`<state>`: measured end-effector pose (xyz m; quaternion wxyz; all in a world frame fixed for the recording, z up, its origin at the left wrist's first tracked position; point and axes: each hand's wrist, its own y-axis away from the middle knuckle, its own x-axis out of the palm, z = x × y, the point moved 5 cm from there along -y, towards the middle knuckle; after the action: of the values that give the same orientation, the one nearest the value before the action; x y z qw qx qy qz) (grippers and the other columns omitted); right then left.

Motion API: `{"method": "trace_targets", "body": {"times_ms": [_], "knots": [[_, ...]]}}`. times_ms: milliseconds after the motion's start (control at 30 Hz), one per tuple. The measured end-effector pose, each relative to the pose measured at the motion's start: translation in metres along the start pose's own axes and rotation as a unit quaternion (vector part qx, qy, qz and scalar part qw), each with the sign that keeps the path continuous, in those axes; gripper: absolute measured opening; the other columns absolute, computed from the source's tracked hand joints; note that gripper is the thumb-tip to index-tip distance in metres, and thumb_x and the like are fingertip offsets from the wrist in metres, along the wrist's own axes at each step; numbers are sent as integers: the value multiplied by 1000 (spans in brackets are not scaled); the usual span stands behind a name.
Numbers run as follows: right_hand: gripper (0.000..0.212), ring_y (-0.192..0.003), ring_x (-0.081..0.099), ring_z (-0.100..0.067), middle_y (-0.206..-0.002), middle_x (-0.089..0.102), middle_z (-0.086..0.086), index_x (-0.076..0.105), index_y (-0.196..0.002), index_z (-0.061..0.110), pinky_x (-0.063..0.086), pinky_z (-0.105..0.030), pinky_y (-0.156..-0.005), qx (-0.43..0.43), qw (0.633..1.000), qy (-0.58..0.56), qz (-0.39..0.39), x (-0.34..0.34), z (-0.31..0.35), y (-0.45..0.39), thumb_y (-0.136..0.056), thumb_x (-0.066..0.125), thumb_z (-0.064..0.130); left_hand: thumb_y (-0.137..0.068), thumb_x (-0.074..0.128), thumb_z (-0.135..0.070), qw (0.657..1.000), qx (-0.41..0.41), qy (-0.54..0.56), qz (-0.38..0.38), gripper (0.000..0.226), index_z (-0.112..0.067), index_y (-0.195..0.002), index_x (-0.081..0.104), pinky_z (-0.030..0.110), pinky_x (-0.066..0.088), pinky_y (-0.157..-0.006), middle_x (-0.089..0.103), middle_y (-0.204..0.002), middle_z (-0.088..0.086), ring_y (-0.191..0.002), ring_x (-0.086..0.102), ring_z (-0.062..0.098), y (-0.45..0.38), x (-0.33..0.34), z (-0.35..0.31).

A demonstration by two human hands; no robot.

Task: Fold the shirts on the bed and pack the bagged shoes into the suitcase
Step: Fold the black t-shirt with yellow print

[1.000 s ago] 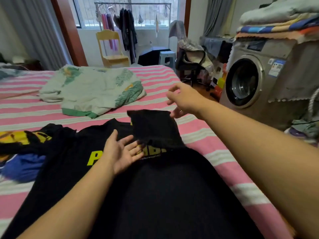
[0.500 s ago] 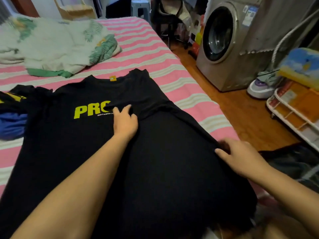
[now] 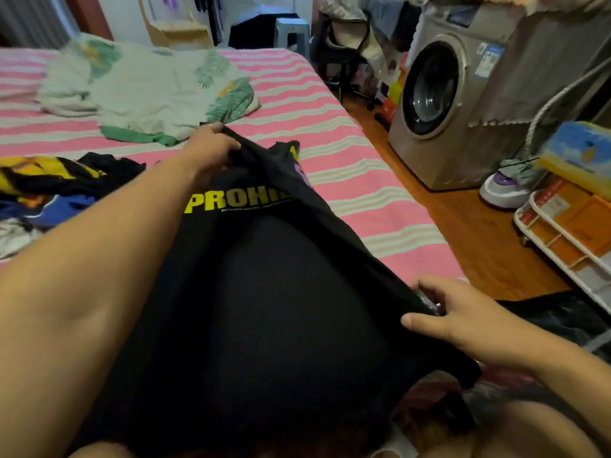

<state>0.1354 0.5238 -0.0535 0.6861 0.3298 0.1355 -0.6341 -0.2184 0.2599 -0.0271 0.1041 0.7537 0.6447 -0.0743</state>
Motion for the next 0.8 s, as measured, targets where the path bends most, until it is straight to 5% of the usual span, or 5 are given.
{"method": "trace_targets", "body": {"times_ms": [167, 333, 500, 667, 800], "knots": [[50, -105, 62, 9, -113, 66, 34, 57, -126, 41, 48, -15, -95, -42, 994, -9, 104, 102, 41, -13, -88, 76, 16, -91, 50, 0, 991, -64, 119, -17, 21, -21, -86, 52, 36, 52, -75, 58, -79, 2, -64, 63, 12, 9, -46, 20], [57, -66, 54, 23, -57, 48, 48, 40, -142, 30, 39, 0, -64, -51, 988, -35, 138, 159, 75, -17, -95, 65, 8, -95, 43, 4, 976, -64, 206, -13, 22, -15, -104, 52, 41, 60, -81, 54, -117, 7, -101, 71, 17, 14, -62, 33], [61, -60, 56, 12, -62, 57, 35, 36, -137, 37, 42, -3, -64, -40, 988, -96, 115, 181, 98, -21, -94, 67, 8, -93, 42, 4, 961, 28, 276, -9, 39, -17, -124, 52, 40, 61, -83, 50, -119, 8, -105, 72, 26, 13, -90, -17], [64, -86, 68, -1, -117, 65, 15, 41, -150, 37, 54, -21, -87, -50, 969, 12, 243, 234, 76, -22, -92, 70, 32, -82, 62, -21, 997, -50, 3, -63, 92, -42, -160, 17, 41, 55, -88, 21, -163, 0, -136, 42, 26, 41, -107, 46], [12, -82, 63, 0, -93, 69, 16, 68, -102, 35, 48, -22, -73, -42, 995, 93, -10, 175, 40, -26, -96, 64, 26, -93, 62, -27, 973, -147, -136, -118, 62, -23, -152, 42, 40, 52, -101, 37, -151, 17, -119, 58, 32, 147, -98, 144]]}}
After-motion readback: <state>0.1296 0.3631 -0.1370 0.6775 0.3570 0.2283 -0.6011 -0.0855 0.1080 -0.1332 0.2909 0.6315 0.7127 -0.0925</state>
